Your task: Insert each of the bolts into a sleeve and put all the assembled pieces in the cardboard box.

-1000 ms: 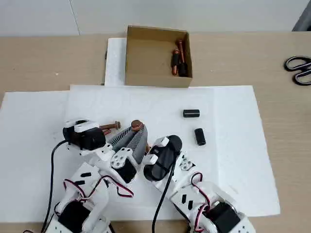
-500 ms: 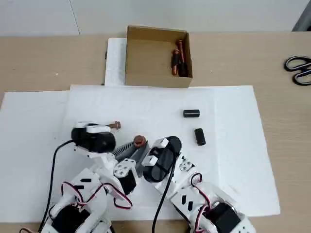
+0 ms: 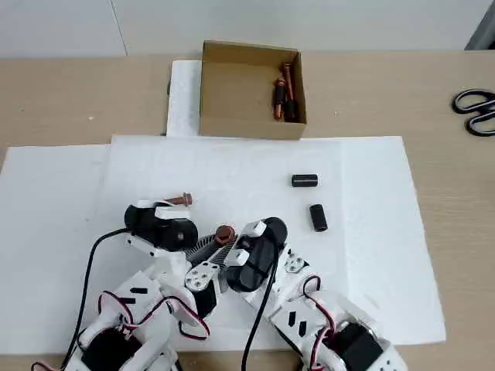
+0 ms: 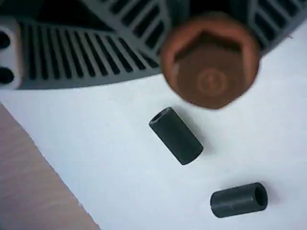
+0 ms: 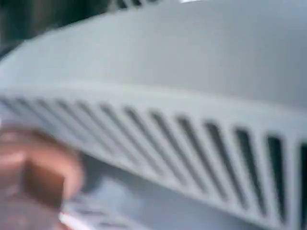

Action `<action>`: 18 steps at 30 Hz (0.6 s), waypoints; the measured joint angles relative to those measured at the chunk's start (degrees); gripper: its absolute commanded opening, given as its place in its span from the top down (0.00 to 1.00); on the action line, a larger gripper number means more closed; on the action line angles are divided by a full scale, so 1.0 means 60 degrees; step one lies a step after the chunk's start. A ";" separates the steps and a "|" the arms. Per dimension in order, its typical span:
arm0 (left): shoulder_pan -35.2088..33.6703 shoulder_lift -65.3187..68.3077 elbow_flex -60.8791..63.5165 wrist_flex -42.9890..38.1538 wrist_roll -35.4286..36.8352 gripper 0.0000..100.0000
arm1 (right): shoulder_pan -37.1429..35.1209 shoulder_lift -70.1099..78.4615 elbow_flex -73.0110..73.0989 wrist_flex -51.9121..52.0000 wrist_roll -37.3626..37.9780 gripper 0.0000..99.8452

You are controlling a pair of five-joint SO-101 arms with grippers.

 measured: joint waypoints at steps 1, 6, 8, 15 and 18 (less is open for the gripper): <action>0.0000 -0.0015 0.0044 0.0000 -0.0088 0.98 | 0.0000 0.0000 0.0000 0.0000 0.0000 1.00; -0.0059 -0.0029 0.0220 0.0000 -0.0542 0.84 | 0.0015 0.0029 0.0029 0.0015 0.0000 1.00; -0.0088 -0.0029 0.0278 0.0015 -0.0601 0.81 | 0.0073 0.0029 0.0044 0.0029 0.0000 1.00; -0.0073 0.0000 0.0513 0.0132 -0.0762 0.81 | 0.0029 0.0015 0.0015 0.0015 0.0015 1.00; -0.0073 0.0015 0.0513 0.0147 -0.0806 0.81 | 0.0029 0.0015 0.0015 0.0015 0.0015 1.00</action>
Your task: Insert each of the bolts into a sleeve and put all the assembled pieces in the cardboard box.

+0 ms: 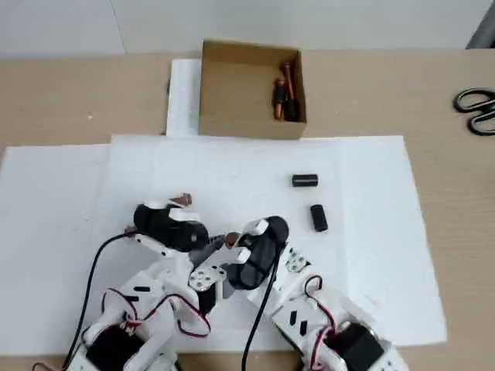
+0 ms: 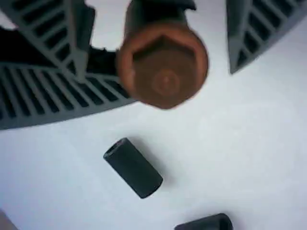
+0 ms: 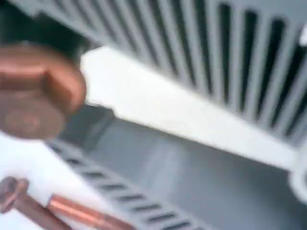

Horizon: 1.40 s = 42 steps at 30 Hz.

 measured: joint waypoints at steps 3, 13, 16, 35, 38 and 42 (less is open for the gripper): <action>0.0000 0.0015 -0.0088 0.0000 -0.0029 0.81 | 0.0000 0.0000 0.0000 0.0000 0.0000 1.00; -0.0293 0.0029 -0.1333 0.0044 -0.0337 0.81 | 0.0498 0.0000 -0.0015 0.0000 0.0000 1.00; -0.0908 0.0029 -0.1495 0.0015 -0.0703 0.82 | 0.0586 0.0000 -0.0015 0.0000 0.0000 1.00; -0.3722 0.0029 -0.0777 -0.0190 -0.1070 0.99 | 0.2842 0.0000 0.0791 0.0000 -0.0015 1.00; -0.4542 0.0029 -0.0234 -0.0205 -0.1304 0.99 | 0.3722 0.0044 0.0806 0.0000 -0.0586 1.00; -0.5245 0.0029 0.0498 -0.0205 -0.1949 0.99 | 0.4161 0.0967 0.0088 0.0000 -0.1392 1.00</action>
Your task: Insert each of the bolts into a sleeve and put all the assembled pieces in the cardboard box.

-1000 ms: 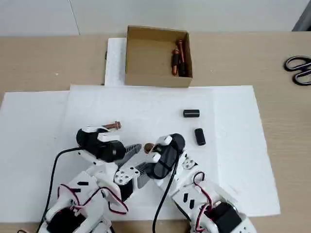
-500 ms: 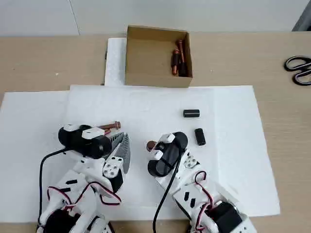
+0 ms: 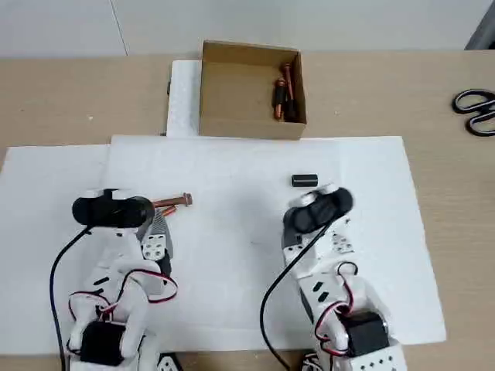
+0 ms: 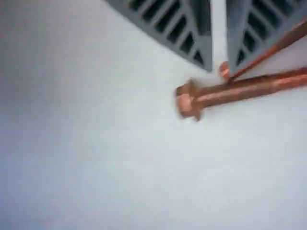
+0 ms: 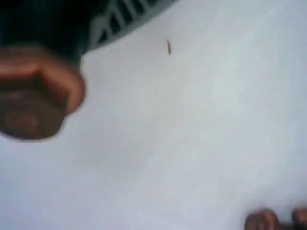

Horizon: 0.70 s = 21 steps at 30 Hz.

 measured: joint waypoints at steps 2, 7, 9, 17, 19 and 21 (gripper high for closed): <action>-0.0352 0.0000 0.0308 0.0000 -0.0117 0.99 | 0.0059 0.0894 -0.0821 0.0000 -0.0322 1.00; -0.0879 0.0000 0.0337 0.0015 -0.0205 0.99 | 0.0117 0.4059 -0.3634 0.0015 -0.0689 1.00; -0.0923 0.0000 0.0337 0.0044 -0.0220 0.99 | 0.0103 0.5348 -0.4747 0.0015 -0.0689 1.00; -0.0923 0.0000 0.0337 0.0073 -0.0205 0.99 | 0.0103 1.0505 -0.8557 0.0000 -0.0234 1.00; -0.0923 0.0000 0.0278 0.0117 -0.0205 0.99 | 0.0103 1.1722 -0.9524 -0.0103 -0.0176 1.00; -0.0923 0.0000 0.0015 0.0337 -0.0205 0.99 | 0.0103 1.2938 -1.0535 -0.0352 -0.0132 1.00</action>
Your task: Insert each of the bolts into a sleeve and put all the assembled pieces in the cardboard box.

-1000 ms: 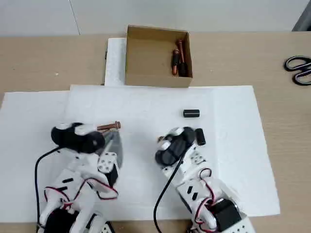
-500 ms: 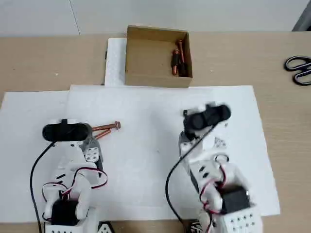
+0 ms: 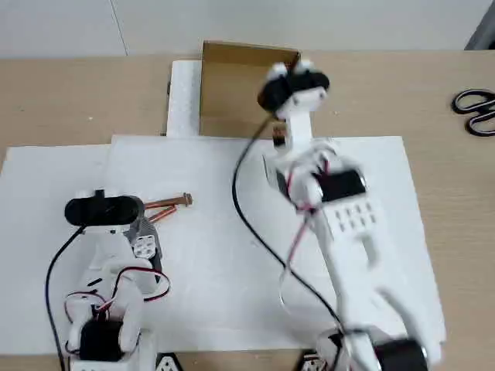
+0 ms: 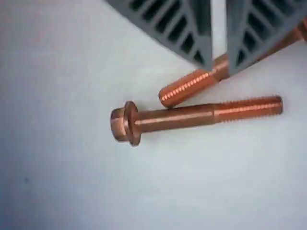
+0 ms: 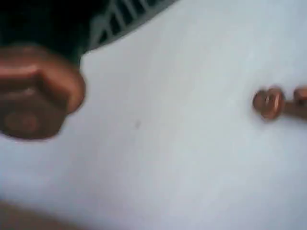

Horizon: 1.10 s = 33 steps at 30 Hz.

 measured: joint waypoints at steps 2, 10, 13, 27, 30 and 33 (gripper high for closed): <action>0.0000 0.0000 -0.0161 0.0278 0.0000 0.99 | 0.0000 0.1201 -0.1099 -0.0176 0.0044 1.00; 0.0000 0.0000 -0.0850 0.0733 0.0000 0.99 | -0.0073 0.5685 -0.5553 -0.0234 0.0044 1.00; 0.0000 0.0000 -0.1099 0.0791 0.0000 0.99 | -0.0396 0.6960 -0.6945 -0.0234 0.0059 1.00; -0.0088 0.0000 -0.1861 0.2081 0.0000 0.99 | -0.0864 1.1443 -1.2762 -0.0366 0.0908 1.00; -0.0440 0.0000 -0.1861 0.2095 0.0000 0.99 | -0.0864 1.1502 -1.3626 -0.0366 0.0908 1.00; -0.0777 0.0000 -0.1861 0.2095 0.0000 0.99 | -0.0864 1.1502 -1.4198 -0.0381 0.0923 1.00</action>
